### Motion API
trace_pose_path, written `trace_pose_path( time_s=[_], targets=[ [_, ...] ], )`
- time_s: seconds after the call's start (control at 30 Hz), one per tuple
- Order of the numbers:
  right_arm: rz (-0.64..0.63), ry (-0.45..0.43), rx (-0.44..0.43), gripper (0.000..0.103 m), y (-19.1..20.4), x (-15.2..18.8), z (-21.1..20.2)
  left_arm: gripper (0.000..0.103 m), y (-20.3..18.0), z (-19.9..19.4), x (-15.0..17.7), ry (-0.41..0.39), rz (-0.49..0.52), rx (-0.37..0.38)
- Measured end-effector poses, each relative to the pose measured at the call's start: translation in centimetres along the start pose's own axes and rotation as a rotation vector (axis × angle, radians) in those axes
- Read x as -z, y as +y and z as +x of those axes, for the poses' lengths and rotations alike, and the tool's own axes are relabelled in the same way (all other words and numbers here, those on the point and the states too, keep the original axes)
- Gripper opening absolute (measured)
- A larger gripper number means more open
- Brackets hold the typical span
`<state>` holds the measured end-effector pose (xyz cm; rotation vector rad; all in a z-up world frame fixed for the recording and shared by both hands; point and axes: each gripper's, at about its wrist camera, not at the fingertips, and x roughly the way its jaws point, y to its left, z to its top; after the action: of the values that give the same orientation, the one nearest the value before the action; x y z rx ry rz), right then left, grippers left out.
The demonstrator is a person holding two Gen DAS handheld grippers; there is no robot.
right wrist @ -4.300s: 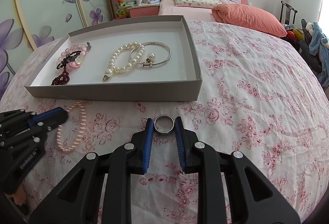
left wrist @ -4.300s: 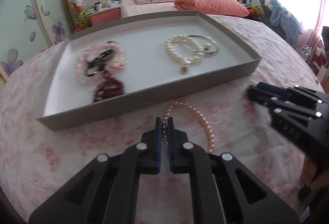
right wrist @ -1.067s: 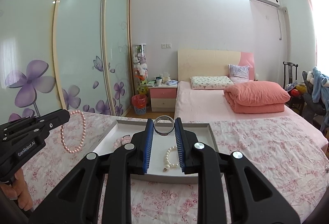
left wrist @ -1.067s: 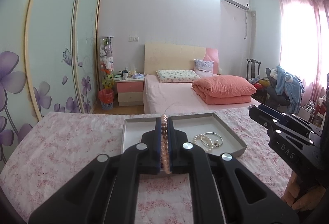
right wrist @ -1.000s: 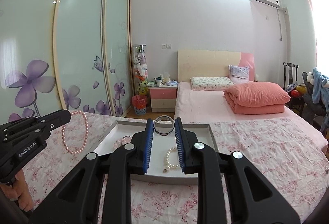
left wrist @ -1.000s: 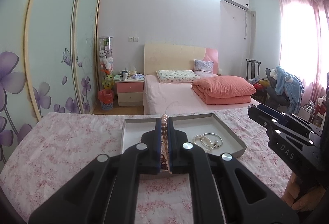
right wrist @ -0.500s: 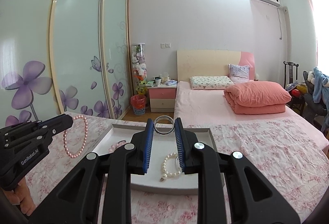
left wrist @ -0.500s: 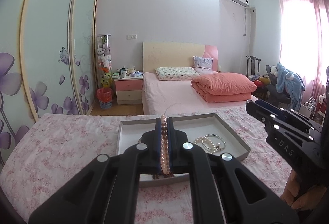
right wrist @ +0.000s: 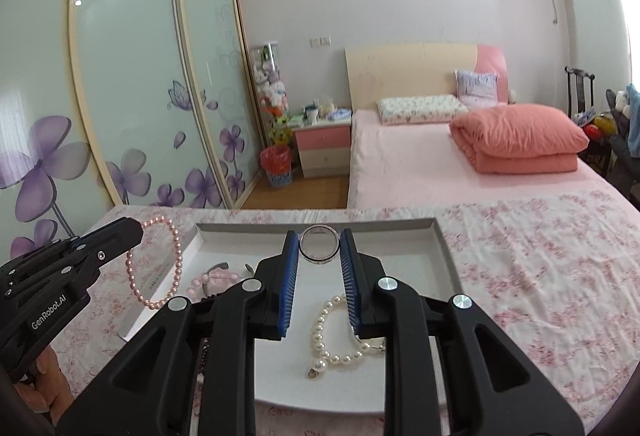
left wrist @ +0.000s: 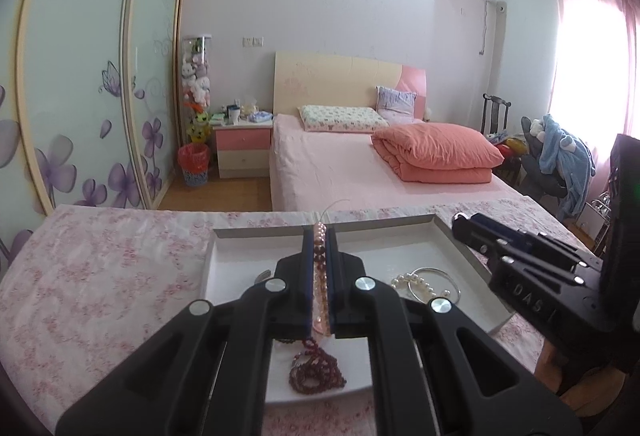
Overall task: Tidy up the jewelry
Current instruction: 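Lower the necklace and ring into the tray and open both tools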
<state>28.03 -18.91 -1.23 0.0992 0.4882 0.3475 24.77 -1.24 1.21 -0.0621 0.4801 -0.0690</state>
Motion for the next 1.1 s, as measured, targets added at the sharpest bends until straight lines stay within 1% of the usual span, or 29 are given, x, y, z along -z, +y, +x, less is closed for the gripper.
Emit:
trace_pose_path(
  time_s=[0.23, 0.27, 0.3, 0.37, 0.43, 0.5, 0.63, 0.7, 0.73, 0.83, 0.93, 1.0, 1.07, 1.1],
  targets=[
    [0.009, 0.052, -0.013, 0.024, -0.1, 0.3, 1.7, 0.007, 0.9, 2.7, 0.8, 0.059, -0.027, 0.009],
    [0.006, 0.060, -0.015, 0.028, -0.1, 0.3, 1.7, 0.007, 1.1, 2.9, 0.9, 0.069, -0.037, 0.013],
    [0.006, 0.060, -0.014, 0.035, -0.1, 0.3, 1.7, 0.007, 1.3, 3.1, 1.0, 0.076, -0.047, 0.014],
    [0.019, 0.043, -0.005, 0.046, -0.4, 0.3, 1.0, 0.009, 2.1, 3.1, 1.1, 0.084, -0.072, 0.015],
    [0.030, 0.031, 0.001, 0.046, -0.8, 0.1, 0.6, 0.012, 2.7, 3.0, 1.1, 0.083, -0.086, 0.005],
    [0.047, 0.024, 0.008, 0.046, -1.3, 0.0, 0.0, 0.022, 3.3, 2.5, 1.1, 0.077, -0.103, -0.004],
    [0.065, 0.014, 0.019, 0.047, -1.9, 0.1, -0.9, 0.028, 4.4, 1.2, 0.9, 0.061, -0.127, -0.022],
    [0.065, 0.008, 0.021, 0.050, -2.0, 0.1, -1.4, 0.035, 4.7, 0.4, 0.9, 0.052, -0.134, -0.033],
    [0.065, 0.006, 0.022, 0.051, -2.0, 0.1, -1.6, 0.035, 4.8, 0.1, 0.9, 0.048, -0.133, -0.039],
    [0.056, -0.001, 0.024, 0.052, -1.7, 0.2, -2.3, 0.038, 5.0, -1.0, 0.9, 0.039, -0.133, -0.048],
    [0.048, -0.009, 0.026, 0.054, -1.4, 0.2, -3.0, 0.045, 5.3, -2.2, 0.9, 0.022, -0.136, -0.061],
    [0.041, -0.018, 0.030, 0.059, -1.1, 0.3, -3.6, 0.048, 5.4, -3.0, 0.8, 0.011, -0.135, -0.070],
    [0.024, -0.032, 0.034, 0.059, -0.7, 0.3, -4.3, 0.049, 5.4, -3.8, 0.9, 0.003, -0.134, -0.075],
    [0.016, -0.037, 0.036, 0.062, -0.4, 0.4, -4.6, 0.050, 5.4, -4.1, 0.9, 0.001, -0.135, -0.075]
  ],
)
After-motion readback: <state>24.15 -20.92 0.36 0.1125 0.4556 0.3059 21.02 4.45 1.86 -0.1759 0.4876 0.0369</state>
